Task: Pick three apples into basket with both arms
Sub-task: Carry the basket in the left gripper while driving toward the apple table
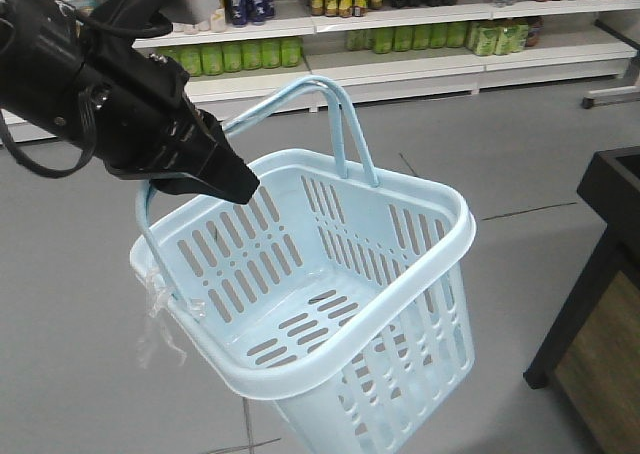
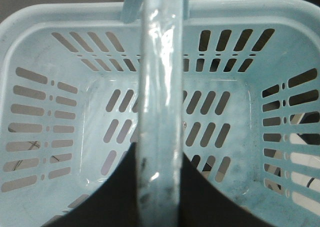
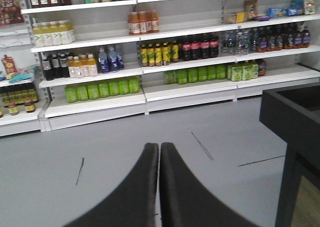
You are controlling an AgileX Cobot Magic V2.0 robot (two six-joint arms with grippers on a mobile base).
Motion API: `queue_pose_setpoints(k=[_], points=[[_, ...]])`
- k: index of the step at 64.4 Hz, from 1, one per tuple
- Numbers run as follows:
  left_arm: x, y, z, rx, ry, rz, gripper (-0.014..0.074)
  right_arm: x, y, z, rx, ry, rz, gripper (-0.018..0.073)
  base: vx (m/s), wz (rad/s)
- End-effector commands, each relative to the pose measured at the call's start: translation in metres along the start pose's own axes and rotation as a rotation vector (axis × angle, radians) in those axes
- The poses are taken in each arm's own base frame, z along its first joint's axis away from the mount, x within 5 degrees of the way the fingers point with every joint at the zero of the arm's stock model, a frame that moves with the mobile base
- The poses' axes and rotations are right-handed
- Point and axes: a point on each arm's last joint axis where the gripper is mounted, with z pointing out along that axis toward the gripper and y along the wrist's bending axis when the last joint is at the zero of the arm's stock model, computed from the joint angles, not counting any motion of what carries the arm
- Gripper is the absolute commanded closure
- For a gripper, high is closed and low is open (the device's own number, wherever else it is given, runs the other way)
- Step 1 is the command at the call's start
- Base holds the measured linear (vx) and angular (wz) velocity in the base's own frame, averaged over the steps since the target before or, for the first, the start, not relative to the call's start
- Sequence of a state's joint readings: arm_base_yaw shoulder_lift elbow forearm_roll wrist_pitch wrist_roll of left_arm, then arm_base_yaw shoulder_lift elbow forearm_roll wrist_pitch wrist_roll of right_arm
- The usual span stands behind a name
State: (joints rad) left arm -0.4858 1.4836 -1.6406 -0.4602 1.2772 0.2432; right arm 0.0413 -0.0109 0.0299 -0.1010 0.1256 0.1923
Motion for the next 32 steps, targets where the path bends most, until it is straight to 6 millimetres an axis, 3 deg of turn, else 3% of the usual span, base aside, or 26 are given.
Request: queue_pose_setpoints(k=[1, 32], points=[[-0.0030, -0.0150, -0.0217, 0.040, -0.093, 0.006, 0.0604, -0.0038, 0.0010, -0.0003, -0.013, -0.072, -0.004, 0.0563, 0.17, -0.40], [-0.0030, -0.0150, -0.0217, 0.040, -0.093, 0.006, 0.0604, -0.0038, 0.0010, -0.0003, -0.013, -0.072, -0.004, 0.0563, 0.15, -0.50]])
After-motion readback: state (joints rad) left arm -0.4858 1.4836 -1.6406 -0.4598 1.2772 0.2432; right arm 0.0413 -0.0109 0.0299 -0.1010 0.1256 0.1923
